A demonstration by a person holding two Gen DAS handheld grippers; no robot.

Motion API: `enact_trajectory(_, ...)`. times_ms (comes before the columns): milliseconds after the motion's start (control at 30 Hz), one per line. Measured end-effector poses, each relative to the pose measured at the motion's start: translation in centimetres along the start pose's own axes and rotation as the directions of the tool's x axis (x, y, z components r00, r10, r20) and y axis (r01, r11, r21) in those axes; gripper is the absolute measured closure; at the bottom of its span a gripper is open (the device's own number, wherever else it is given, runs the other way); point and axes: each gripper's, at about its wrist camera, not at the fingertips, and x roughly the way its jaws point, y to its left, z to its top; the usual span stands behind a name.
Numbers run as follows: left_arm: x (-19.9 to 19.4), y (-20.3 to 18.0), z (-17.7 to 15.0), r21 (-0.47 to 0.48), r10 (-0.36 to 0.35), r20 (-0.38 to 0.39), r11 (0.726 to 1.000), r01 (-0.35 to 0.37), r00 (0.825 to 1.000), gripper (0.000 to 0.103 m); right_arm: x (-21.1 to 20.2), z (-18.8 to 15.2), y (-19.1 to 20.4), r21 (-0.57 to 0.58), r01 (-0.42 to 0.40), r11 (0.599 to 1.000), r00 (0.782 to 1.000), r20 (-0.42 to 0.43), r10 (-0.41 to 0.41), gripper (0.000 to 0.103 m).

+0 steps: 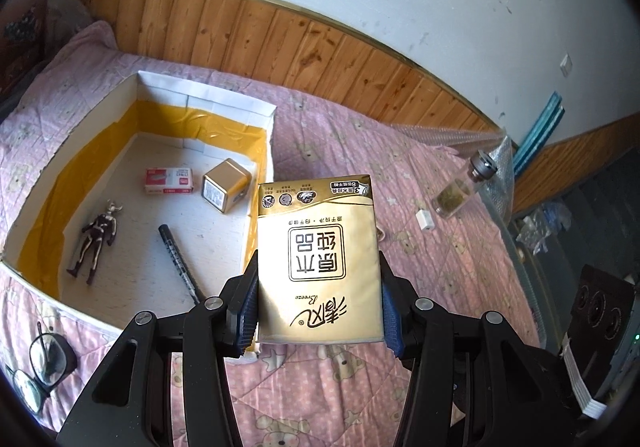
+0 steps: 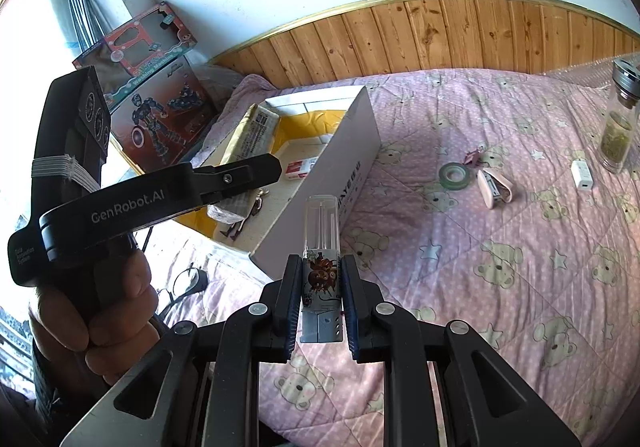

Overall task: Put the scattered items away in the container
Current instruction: 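Carry the tissue pack and clear vial over the white box with both tools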

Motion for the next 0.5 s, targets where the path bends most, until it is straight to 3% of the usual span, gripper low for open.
enact_trajectory(500,-1.0,3.8,1.5,-0.085,0.025,0.035,0.996,-0.022,0.999,0.051,1.6,2.1,1.6,-0.017,-0.051,0.999,0.999,0.003,0.051,0.083)
